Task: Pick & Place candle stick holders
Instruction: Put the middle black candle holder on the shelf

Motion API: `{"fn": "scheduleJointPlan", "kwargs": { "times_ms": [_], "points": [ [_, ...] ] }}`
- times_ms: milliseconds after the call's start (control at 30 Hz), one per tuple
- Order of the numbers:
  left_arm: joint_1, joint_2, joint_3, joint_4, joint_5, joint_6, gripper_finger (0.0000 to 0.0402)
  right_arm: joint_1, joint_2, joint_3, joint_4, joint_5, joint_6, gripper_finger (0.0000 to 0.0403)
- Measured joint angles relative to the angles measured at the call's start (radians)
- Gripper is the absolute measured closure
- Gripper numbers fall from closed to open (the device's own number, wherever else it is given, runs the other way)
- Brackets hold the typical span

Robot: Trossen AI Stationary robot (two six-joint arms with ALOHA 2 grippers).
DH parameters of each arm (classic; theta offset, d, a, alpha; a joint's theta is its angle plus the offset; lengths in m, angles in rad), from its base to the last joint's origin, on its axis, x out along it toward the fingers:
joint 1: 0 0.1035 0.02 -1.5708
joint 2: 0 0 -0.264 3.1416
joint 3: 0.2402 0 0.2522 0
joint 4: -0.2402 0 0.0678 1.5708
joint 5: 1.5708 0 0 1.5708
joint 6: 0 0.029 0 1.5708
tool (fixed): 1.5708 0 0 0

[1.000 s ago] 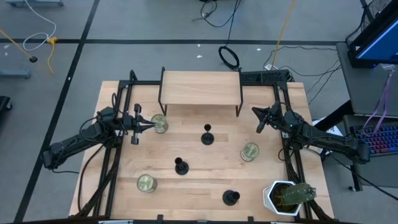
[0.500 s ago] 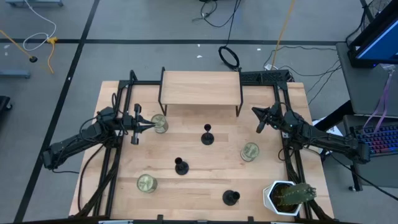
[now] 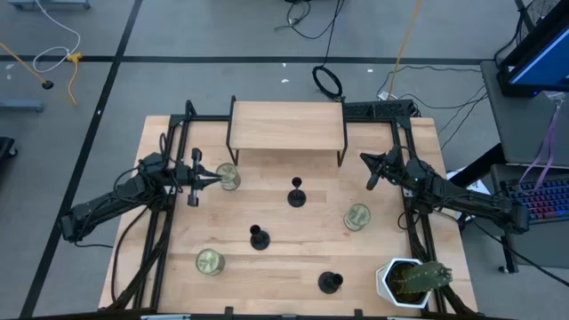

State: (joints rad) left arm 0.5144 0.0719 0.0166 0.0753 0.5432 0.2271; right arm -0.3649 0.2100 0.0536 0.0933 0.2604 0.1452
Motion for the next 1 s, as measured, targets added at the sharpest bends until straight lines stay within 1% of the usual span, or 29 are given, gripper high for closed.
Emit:
{"fn": "scheduleJointPlan", "kwargs": {
  "times_ms": [100, 267, 367, 533, 733, 933, 1000],
  "points": [
    [0.000, 0.000, 0.000, 0.010, -0.020, 0.051, 0.0364, 0.000, 0.000, 0.000, 0.000, 0.000, 0.000, 0.0390],
    [0.000, 0.000, 0.000, 0.010, -0.020, 0.043, 0.0364, 0.000, 0.000, 0.000, 0.000, 0.000, 0.000, 0.0390],
    [0.000, 0.000, 0.000, 0.013, -0.020, 0.009, 0.0364, 0.000, 0.000, 0.000, 0.000, 0.000, 0.000, 0.0389],
    [0.000, 0.000, 0.000, 0.013, -0.012, -0.138, 0.0364, 0.000, 0.000, 0.000, 0.000, 0.000, 0.000, 0.0390],
    [0.000, 0.000, 0.000, 0.013, -0.012, -0.185, 0.0364, 0.000, 0.000, 0.000, 0.000, 0.000, 0.000, 0.0390],
    [0.000, 0.000, 0.000, 0.059, -0.015, -0.218, 0.0364, 0.000, 0.000, 0.000, 0.000, 0.000, 0.000, 0.0390],
    [0.000, 0.000, 0.000, 0.076, -0.015, -0.262, 0.0364, 0.000, 0.000, 0.000, 0.000, 0.000, 0.000, 0.0389]
  ]
}}
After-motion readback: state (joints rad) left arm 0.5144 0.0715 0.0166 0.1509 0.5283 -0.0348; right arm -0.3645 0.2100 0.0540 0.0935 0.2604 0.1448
